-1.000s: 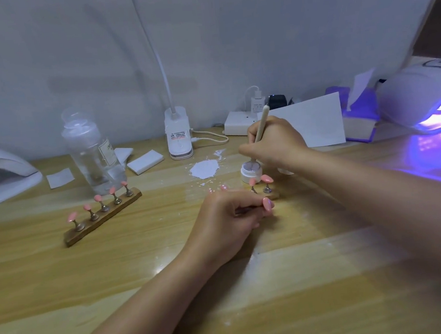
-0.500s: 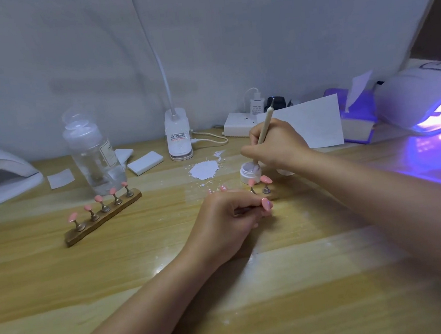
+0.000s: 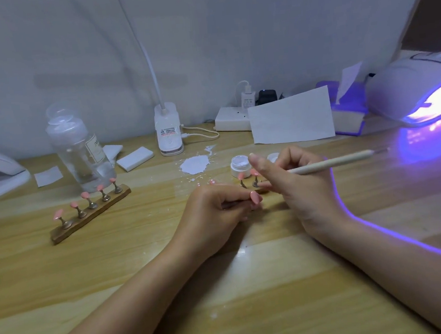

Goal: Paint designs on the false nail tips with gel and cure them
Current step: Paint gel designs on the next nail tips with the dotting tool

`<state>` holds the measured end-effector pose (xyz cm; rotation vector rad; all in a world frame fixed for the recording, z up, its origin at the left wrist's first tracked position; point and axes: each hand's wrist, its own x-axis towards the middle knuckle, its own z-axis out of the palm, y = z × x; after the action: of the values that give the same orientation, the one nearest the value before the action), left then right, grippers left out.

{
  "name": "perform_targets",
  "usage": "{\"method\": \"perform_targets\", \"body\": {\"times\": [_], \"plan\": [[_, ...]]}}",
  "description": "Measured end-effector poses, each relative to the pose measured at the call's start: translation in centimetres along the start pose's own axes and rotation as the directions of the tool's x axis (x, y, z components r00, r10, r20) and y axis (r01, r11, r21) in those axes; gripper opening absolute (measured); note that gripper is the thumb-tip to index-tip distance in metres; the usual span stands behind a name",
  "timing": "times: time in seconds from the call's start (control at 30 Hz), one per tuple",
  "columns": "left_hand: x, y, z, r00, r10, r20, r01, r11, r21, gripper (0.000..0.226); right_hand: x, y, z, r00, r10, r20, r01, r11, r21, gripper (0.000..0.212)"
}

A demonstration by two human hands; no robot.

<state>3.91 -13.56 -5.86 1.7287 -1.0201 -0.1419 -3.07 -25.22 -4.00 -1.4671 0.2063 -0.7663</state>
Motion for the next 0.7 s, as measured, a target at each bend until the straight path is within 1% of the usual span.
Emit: {"method": "perform_targets", "body": {"times": [0.07,0.27,0.4,0.7], "plan": [[0.01,-0.07,-0.06,1.000,0.020,0.003,-0.020,0.999,0.030,0.013,0.11,0.18,0.20,0.999,-0.021,0.034,0.021,1.000,-0.001,0.042],[0.14,-0.19,-0.04,0.999,0.031,0.017,-0.032,0.998,0.056,0.016,0.48,0.84,0.23,0.997,-0.017,0.077,0.016,1.000,0.017,0.046],[0.11,-0.24,-0.16,0.997,0.053,0.048,-0.059,0.991,0.124,0.017,0.54,0.87,0.28,0.996,-0.029,0.087,0.027,1.000,0.013,0.047],[0.07,-0.40,-0.12,0.999,0.043,0.032,-0.047,0.990,0.131,0.013,0.38,0.89,0.31,0.994,-0.021,0.108,0.022,1.000,-0.006,0.046]]}}
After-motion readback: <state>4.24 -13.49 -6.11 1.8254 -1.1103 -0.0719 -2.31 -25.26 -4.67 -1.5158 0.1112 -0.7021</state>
